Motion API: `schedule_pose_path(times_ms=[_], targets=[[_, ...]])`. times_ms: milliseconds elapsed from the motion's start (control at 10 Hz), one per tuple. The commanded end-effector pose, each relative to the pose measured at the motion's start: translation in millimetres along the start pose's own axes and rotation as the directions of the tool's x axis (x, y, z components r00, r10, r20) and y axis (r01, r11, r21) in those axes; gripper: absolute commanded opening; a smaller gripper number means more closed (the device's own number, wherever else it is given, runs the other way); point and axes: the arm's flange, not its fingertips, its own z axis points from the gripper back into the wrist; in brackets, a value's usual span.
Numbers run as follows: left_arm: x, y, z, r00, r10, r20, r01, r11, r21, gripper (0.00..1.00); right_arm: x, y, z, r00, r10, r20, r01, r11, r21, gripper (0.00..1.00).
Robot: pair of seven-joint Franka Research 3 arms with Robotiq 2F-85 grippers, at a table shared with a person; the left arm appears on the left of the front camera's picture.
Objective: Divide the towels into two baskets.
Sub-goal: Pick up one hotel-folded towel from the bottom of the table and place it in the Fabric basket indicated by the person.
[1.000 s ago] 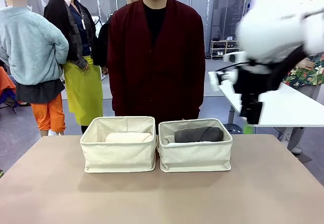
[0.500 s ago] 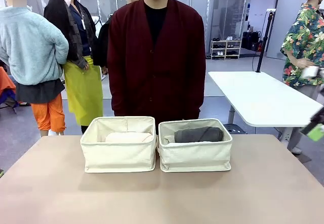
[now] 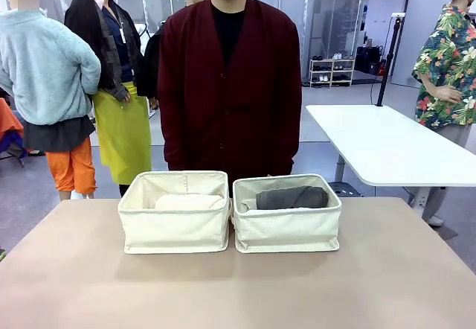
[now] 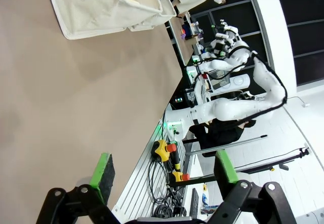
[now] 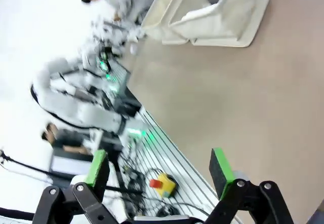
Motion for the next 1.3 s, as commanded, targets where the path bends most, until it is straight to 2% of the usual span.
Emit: schedule_pose_path(times_ms=[0,200,300,1200], targets=[[-3,-1,2,1.000,-0.004,0.008,0.004,1.000,-0.001,1.00,1,-30,-4,0.993,-0.065,0.097,0.057,0.995,0.088,1.00],[-3,-1,2,1.000,-0.004,0.008,0.004,1.000,-0.001,1.00,0,-38,-6,0.990,-0.114,0.079,0.107,0.991,0.083,1.00],[-3,-1,2,1.000,-0.004,0.008,0.004,1.000,-0.001,1.00,-14,-40,-2,0.989,-0.113,0.090,0.107,0.992,0.072,1.00],[-3,-1,2,1.000,-0.004,0.008,0.004,1.000,-0.001,1.00,-14,-40,-2,0.989,-0.113,0.090,0.107,0.992,0.072,1.00]])
